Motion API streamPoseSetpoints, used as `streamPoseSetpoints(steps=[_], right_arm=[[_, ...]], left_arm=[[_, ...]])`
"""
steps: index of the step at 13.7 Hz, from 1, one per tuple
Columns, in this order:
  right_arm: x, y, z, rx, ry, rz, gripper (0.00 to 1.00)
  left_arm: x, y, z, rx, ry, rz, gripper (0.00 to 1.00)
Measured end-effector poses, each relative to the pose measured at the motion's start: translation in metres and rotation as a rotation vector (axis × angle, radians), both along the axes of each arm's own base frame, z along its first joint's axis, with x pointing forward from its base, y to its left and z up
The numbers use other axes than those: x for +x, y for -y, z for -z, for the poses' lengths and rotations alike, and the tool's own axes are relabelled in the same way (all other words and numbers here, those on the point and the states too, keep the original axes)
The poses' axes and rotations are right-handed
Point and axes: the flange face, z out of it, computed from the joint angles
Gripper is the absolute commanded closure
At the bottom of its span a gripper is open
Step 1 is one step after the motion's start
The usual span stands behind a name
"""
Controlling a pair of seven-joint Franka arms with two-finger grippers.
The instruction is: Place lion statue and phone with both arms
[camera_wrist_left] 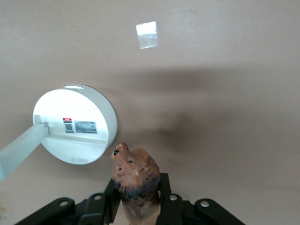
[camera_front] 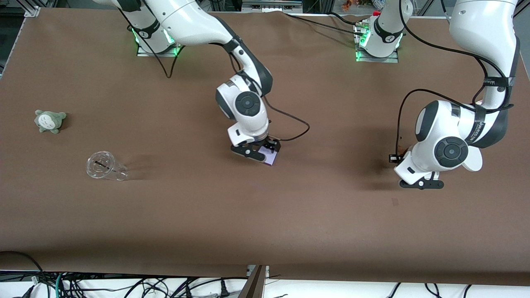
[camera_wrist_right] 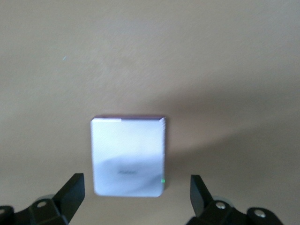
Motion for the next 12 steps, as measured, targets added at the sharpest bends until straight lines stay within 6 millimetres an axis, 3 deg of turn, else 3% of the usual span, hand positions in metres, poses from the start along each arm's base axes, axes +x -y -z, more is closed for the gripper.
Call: streamPoseSetpoints(steps=[3,6,12], right_arm=[[-0.009,-0.01,0.019,-0.014,-0.01,-0.018,0.0],[-0.013,-0.011,0.035,-0.028,-0.019,-0.025,0.0],[-0.012,-0.013,0.034,-0.026,-0.014,-0.026,0.0]], left_arm=[[-0.011,-0.012,0.036,-0.022,0.022,-0.006,0.9],[-0.028,-0.01,0.071,-0.057,0.069,0.026,0.91],[-0.028,-0.03,0.077,-0.092,0.145,0.06,0.88]])
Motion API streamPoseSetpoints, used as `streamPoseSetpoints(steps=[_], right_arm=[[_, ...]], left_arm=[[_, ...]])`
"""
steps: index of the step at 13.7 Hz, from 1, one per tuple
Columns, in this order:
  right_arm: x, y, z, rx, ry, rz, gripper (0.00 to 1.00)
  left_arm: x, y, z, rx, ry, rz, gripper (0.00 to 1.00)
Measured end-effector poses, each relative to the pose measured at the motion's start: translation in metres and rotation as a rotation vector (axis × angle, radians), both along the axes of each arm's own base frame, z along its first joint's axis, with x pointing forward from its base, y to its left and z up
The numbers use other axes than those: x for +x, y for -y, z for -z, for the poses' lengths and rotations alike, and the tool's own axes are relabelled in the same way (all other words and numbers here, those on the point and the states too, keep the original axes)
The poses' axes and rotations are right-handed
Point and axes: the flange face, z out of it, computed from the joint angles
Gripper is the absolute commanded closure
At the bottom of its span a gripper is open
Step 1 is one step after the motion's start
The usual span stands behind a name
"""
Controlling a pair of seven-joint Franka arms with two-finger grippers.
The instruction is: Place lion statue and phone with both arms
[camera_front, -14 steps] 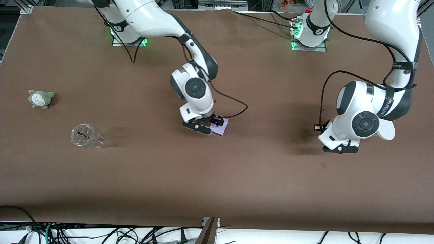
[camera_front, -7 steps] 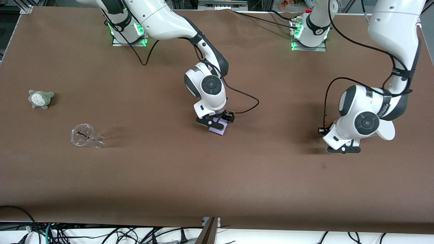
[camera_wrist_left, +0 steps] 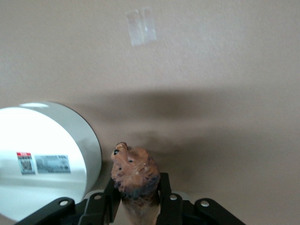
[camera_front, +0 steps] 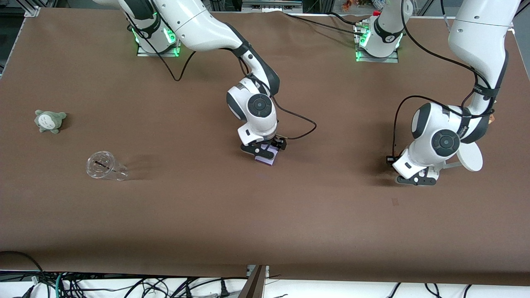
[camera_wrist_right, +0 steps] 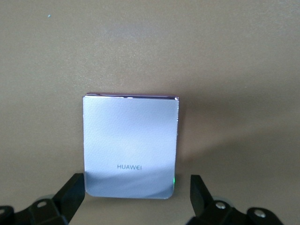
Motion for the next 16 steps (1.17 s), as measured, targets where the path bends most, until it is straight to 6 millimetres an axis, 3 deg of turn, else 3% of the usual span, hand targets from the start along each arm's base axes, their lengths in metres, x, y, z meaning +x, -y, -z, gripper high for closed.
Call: streamPoseSetpoints(steps=[4,5,7,9,10,12,13,16], right_arm=[[-0.005,-0.004,0.006,-0.004,-0.003,-0.009,0.0],[-0.007,-0.005,0.009,-0.004,-0.003,-0.011,0.0],[-0.008,-0.007,0.016,-0.002,0.002,-0.015,0.0],[-0.009,-0.007,0.019,-0.003,0.003,-0.017,0.0],[-0.009,-0.008,0.018,-0.002,0.005,-0.017,0.05],[-0.007,-0.007,0.017,-0.002,0.008,-0.016,0.4],[-0.006,-0.007,0.017,-0.002,0.01,-0.018,0.53],[0.001,-0.003,0.01,-0.003,0.027,-0.03,0.59]], left_arm=[[-0.008,-0.001,0.005,-0.023,0.047,0.014,0.86],[-0.008,0.0,0.006,-0.026,0.054,0.019,0.73],[-0.009,-0.001,0.006,-0.029,0.062,0.027,0.0],[-0.009,-0.001,0.006,-0.031,0.071,0.034,0.0],[-0.009,0.0,0.006,-0.032,0.072,0.036,0.0],[-0.009,0.004,0.003,-0.035,0.077,0.042,0.0],[-0.007,0.008,-0.002,-0.038,0.086,0.048,0.0],[-0.004,0.018,-0.035,-0.023,0.075,0.063,0.0]])
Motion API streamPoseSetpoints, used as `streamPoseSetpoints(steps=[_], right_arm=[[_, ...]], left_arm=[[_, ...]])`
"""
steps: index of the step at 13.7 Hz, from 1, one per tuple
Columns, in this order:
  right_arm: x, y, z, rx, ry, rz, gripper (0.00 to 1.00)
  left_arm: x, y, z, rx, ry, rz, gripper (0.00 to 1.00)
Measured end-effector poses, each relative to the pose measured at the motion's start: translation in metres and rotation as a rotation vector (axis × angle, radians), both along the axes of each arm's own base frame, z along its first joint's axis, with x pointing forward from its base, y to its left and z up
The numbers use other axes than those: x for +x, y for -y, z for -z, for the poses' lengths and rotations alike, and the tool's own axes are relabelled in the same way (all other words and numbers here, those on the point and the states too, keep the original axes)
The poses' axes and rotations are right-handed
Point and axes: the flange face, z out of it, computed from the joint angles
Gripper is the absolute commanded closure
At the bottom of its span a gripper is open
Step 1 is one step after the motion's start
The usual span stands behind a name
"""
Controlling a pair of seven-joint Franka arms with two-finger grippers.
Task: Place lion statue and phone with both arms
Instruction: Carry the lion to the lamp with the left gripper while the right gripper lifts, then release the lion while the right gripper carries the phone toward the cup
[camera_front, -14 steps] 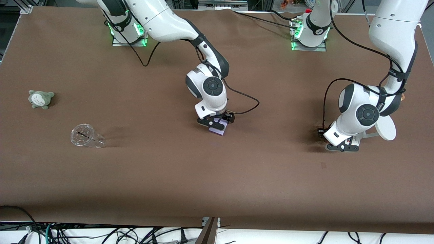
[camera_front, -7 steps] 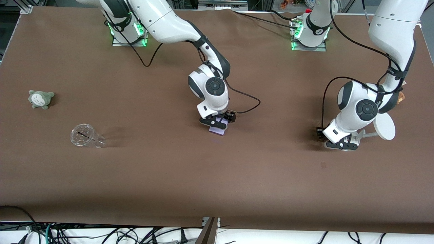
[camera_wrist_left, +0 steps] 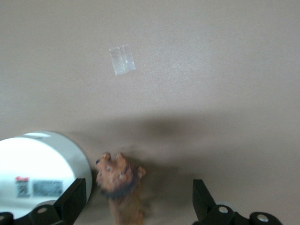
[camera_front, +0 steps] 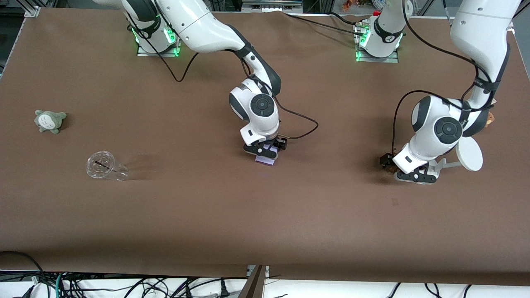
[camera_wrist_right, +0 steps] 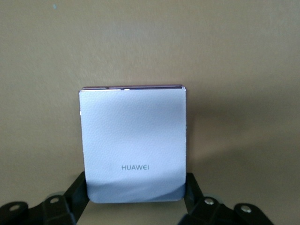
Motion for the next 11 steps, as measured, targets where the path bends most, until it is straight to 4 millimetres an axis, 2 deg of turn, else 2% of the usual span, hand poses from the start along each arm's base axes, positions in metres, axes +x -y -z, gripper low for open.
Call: streamPoseSetpoints(steps=[3,6,8,11], right_arm=[[0.018,0.012,-0.009,-0.006,0.029,-0.007,0.59],[0.041,0.029,-0.034,-0.019,0.028,-0.075,0.59],[0.065,0.063,-0.059,-0.046,-0.001,-0.144,0.59],[0.112,0.145,-0.093,-0.075,-0.061,-0.213,0.59]], left_arm=[[0.004,0.006,-0.058,0.047,-0.073,0.0,0.0],[0.012,0.015,-0.132,0.088,-0.125,-0.009,0.0],[0.02,0.014,-0.191,0.104,-0.134,-0.03,0.0],[0.027,0.004,-0.277,0.103,-0.1,-0.076,0.0]])
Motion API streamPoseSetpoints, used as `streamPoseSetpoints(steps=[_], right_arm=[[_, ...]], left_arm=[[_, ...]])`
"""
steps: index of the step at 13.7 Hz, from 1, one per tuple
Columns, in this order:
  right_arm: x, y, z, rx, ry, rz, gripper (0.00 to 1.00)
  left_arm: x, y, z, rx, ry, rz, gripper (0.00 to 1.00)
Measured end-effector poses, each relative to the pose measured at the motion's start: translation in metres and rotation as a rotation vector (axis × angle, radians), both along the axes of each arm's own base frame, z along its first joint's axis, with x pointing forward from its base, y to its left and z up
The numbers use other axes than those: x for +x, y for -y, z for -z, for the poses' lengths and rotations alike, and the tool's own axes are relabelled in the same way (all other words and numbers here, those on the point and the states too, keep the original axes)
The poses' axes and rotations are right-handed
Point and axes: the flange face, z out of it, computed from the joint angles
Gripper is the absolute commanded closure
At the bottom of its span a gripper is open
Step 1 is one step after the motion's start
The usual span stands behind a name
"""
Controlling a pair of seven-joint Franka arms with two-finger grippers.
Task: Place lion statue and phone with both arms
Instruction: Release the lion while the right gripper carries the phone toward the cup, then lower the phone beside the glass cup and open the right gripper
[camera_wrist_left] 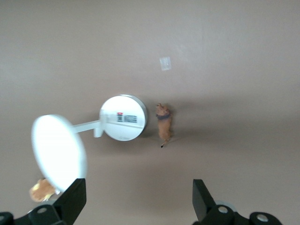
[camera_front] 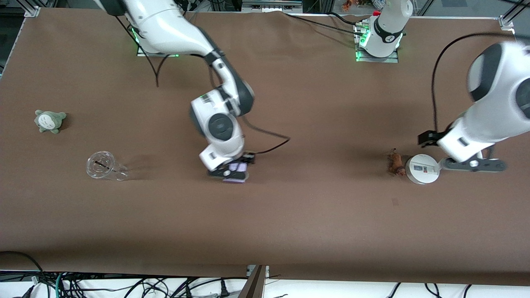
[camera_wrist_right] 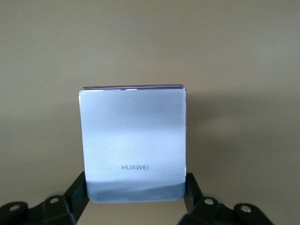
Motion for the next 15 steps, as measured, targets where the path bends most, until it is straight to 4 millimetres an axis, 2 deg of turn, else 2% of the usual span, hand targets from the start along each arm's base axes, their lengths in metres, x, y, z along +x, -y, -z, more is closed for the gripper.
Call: streamPoseSetpoints(steps=[3,5,8,11,15], right_arm=[[0.036,0.085,-0.007,-0.017,-0.054,-0.014,0.59],[0.051,0.135,0.0,-0.033,-0.077,-0.005,0.59],[0.062,0.198,0.014,-0.05,-0.11,-0.009,0.59],[0.058,0.236,0.034,-0.065,-0.16,-0.04,0.59],[0.036,0.252,0.057,-0.071,-0.209,-0.054,0.59]], left_arm=[[-0.003,-0.009,-0.048,-0.02,0.032,-0.032,0.0],[-0.006,-0.01,-0.06,-0.02,0.043,-0.036,0.0],[-0.01,-0.004,-0.064,-0.049,0.034,-0.035,0.0],[-0.011,-0.003,-0.064,-0.056,0.033,-0.034,0.0],[-0.011,0.002,-0.064,-0.091,0.028,-0.033,0.0]])
